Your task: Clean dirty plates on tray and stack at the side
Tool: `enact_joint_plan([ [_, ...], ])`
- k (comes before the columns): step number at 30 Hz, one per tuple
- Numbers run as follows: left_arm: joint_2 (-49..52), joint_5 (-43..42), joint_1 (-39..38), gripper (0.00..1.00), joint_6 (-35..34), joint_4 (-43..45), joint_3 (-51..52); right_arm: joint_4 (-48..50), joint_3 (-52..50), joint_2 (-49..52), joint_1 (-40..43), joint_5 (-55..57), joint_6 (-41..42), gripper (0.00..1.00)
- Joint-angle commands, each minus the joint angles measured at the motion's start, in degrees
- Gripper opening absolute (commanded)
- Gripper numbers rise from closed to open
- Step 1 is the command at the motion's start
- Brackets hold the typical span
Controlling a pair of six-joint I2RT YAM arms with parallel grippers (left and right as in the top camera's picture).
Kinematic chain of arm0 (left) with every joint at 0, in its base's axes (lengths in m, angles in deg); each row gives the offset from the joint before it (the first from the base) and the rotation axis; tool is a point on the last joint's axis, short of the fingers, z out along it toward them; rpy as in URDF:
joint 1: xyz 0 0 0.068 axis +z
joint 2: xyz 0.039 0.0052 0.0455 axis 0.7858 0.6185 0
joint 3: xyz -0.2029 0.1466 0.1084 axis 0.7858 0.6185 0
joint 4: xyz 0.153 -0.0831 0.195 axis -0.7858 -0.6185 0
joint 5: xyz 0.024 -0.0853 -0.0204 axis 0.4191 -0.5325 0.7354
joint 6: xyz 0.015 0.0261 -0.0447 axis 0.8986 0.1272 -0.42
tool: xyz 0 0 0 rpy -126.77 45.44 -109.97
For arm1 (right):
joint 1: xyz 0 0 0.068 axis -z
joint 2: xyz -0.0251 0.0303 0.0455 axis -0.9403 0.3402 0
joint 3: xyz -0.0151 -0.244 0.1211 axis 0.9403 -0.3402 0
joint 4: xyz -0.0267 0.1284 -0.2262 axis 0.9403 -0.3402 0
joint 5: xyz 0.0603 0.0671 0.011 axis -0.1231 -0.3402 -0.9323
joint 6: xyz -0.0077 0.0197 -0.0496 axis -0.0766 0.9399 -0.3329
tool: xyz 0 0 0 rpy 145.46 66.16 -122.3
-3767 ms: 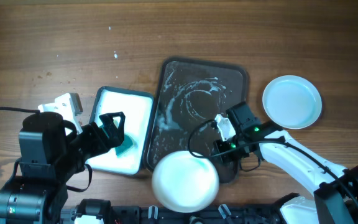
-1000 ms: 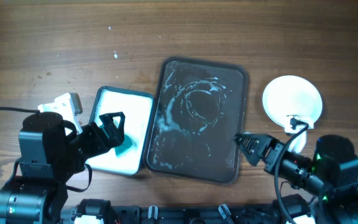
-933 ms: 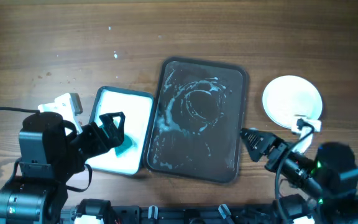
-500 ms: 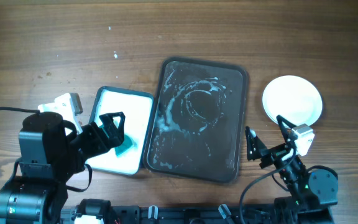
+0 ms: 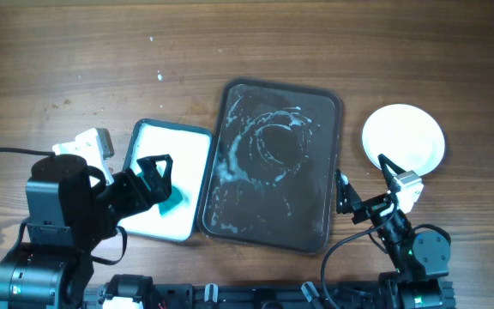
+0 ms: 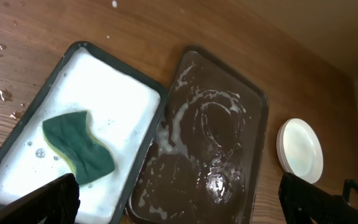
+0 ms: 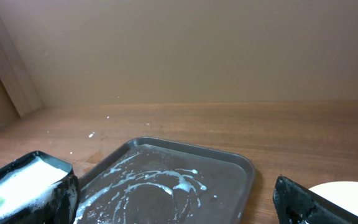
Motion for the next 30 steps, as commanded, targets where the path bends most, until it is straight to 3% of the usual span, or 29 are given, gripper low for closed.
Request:
enact_joint_plan([
  [1, -0.04, -0.46, 0.28, 1.0, 0.48, 0.13, -0.66, 0.33, -0.07, -0.7, 0.2, 1.11, -1.11, 1.0],
  [8, -0.74, -0.46, 0.35, 1.0, 0.48, 0.15, -0.17, 0.33, -0.07, -0.7, 0.2, 1.11, -1.09, 1.0],
  [10, -3.06, 4.85, 1.95, 1.0, 0.48, 0.46, 0.96, 0.33, -0.07, -0.7, 0.2, 1.11, -1.09, 1.0],
  [13, -11.21, 0.66, 5.27, 1.0, 2.51, 8.26, 6.4, 0.33, -0.07, -0.7, 0.2, 1.11, -1.09, 1.0],
  [15, -19.87, -6.27, 6.4, 1.0, 11.87, 18.18, 14.1, 0.33, -0.07, -0.7, 0.2, 1.14, -1.09, 1.0],
  [17, -26.51, -9.79, 7.21, 1.0, 15.41, 23.82, 20.44, 0.33, -0.07, -0.7, 0.2, 1.11, -1.09, 1.0],
  [23, -43.19, -11.82, 7.45, 1.0, 15.89, 33.07, 39.69, 0.33, -0.07, -0.7, 0.2, 1.11, -1.09, 1.0],
  [30, -44.15, -18.73, 6.82, 1.0, 15.87, 51.1, 57.31, 0.33, -0.07, -0.7, 0.2, 1.11, -1.09, 1.0],
])
